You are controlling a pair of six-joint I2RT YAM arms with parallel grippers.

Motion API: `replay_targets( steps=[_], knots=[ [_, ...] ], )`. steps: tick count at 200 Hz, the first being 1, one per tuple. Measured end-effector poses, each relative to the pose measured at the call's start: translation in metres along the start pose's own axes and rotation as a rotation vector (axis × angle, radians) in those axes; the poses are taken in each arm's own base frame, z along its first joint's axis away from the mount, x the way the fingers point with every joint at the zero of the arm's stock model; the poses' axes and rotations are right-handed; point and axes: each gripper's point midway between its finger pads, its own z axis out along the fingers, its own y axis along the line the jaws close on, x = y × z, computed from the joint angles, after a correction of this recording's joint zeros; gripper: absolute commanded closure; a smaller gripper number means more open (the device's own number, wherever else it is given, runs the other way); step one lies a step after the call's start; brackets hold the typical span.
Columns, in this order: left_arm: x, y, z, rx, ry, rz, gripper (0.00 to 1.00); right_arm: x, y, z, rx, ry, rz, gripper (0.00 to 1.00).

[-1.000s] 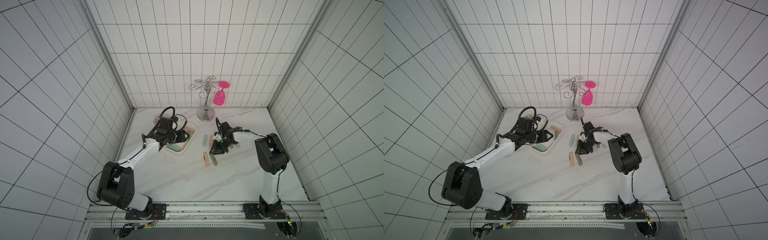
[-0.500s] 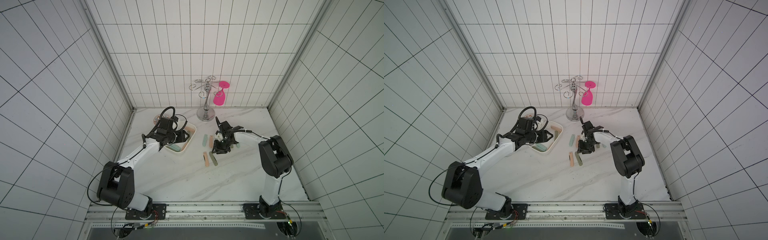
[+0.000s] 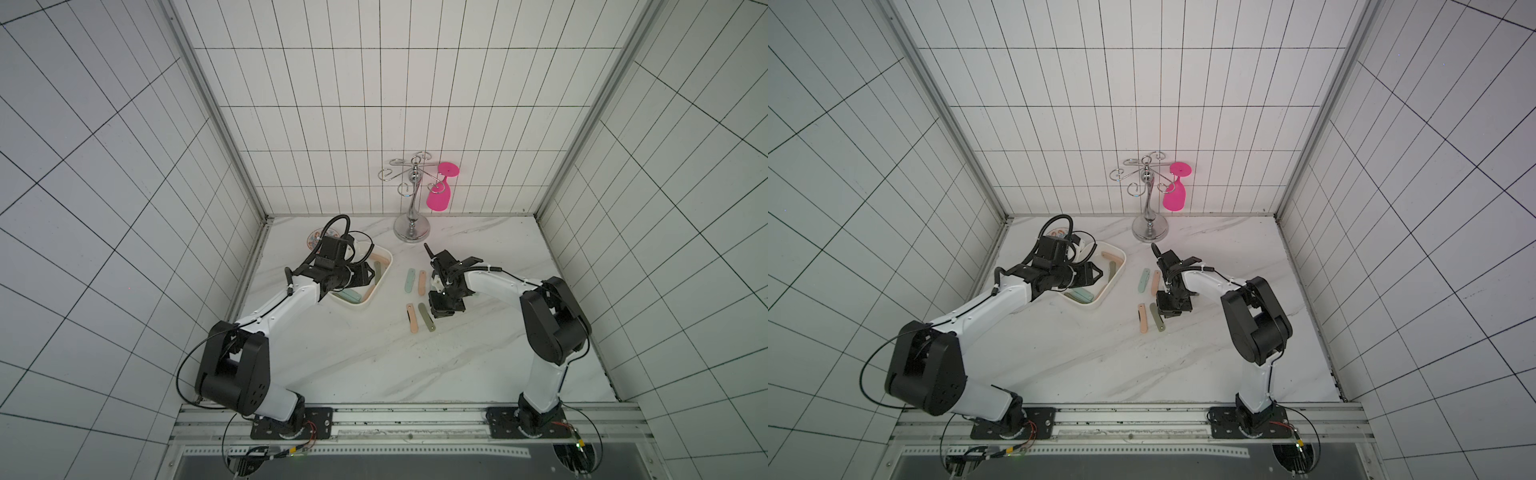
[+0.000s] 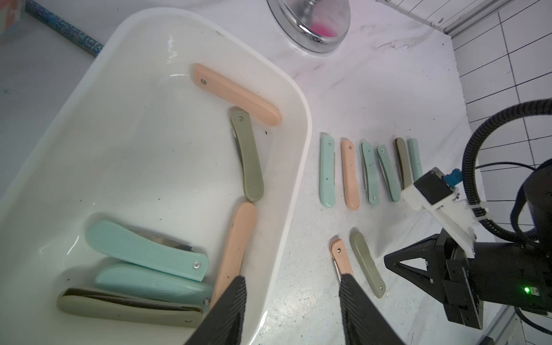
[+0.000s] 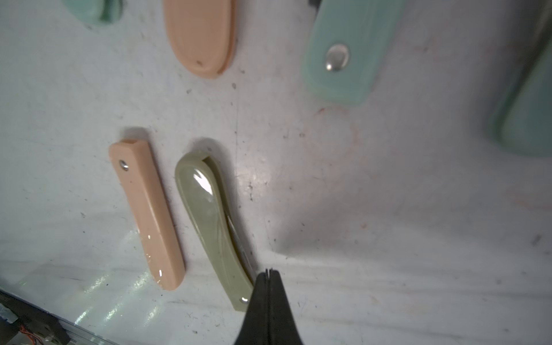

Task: Take the fruit knife out of the storage box
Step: Place the fruit knife at the center of the board.

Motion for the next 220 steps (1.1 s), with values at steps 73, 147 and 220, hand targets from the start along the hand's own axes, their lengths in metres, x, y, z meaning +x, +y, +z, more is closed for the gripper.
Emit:
replay_targets(
  steps=[73,147,220],
  knots=[
    [0.007,0.011,0.006,-0.047,0.029,-0.007,0.46,0.009,0.006,0.009,0.012,0.03,-0.025,1.0],
    [0.009,0.016,0.011,-0.067,0.041,0.001,0.46,0.011,0.007,0.01,0.018,0.037,-0.03,0.98],
    [0.005,0.038,0.031,-0.169,0.064,0.043,0.42,-0.01,0.018,-0.031,0.016,-0.042,-0.066,0.53]
  ],
)
